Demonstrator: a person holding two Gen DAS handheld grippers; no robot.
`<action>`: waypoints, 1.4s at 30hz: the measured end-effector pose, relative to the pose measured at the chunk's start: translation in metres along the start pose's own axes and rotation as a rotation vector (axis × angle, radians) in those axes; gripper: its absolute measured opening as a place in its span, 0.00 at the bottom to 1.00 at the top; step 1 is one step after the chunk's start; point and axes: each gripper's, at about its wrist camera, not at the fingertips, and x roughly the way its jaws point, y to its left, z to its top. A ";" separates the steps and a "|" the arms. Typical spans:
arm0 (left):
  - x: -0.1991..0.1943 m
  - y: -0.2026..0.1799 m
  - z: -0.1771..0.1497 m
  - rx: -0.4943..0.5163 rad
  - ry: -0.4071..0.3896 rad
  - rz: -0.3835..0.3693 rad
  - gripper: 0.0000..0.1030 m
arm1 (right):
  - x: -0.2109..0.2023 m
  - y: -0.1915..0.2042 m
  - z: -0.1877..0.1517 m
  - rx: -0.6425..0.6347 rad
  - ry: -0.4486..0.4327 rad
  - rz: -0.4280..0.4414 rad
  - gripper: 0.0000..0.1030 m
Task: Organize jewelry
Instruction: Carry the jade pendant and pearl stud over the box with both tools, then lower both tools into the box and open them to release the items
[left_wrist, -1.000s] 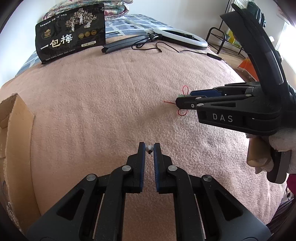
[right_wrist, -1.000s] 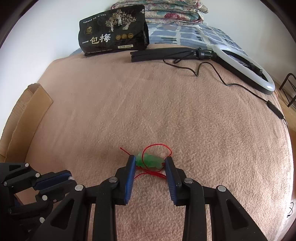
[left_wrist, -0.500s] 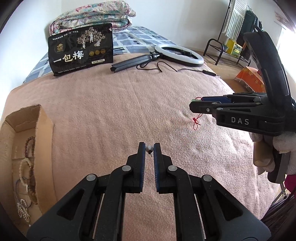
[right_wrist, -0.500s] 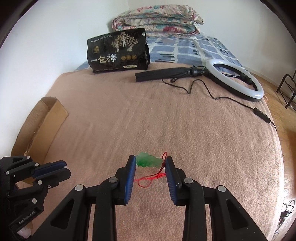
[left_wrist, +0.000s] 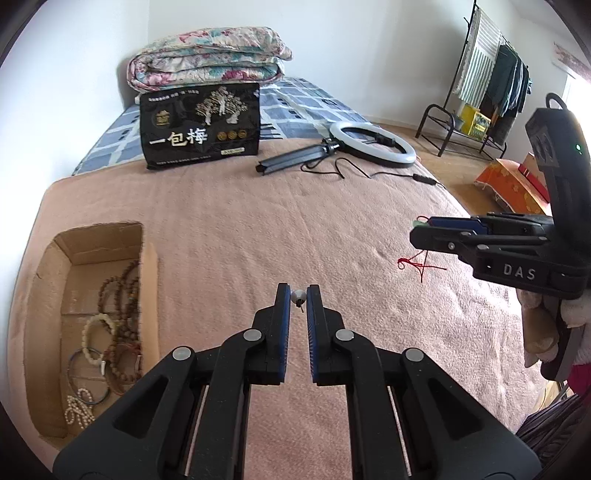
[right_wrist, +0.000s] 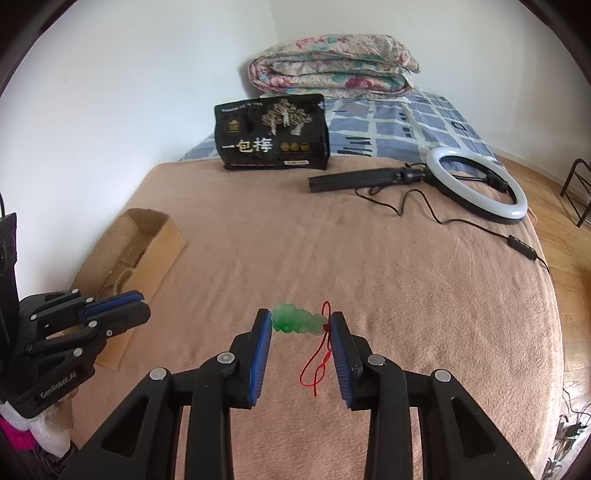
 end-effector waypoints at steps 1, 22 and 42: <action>-0.004 0.003 0.000 -0.003 -0.007 0.004 0.07 | -0.002 0.004 0.001 -0.006 -0.005 0.005 0.31; -0.057 0.141 0.007 -0.208 -0.114 0.148 0.07 | -0.007 0.110 0.017 -0.138 -0.043 0.136 0.31; -0.051 0.206 -0.003 -0.271 -0.086 0.186 0.07 | 0.024 0.216 0.013 -0.263 -0.022 0.247 0.31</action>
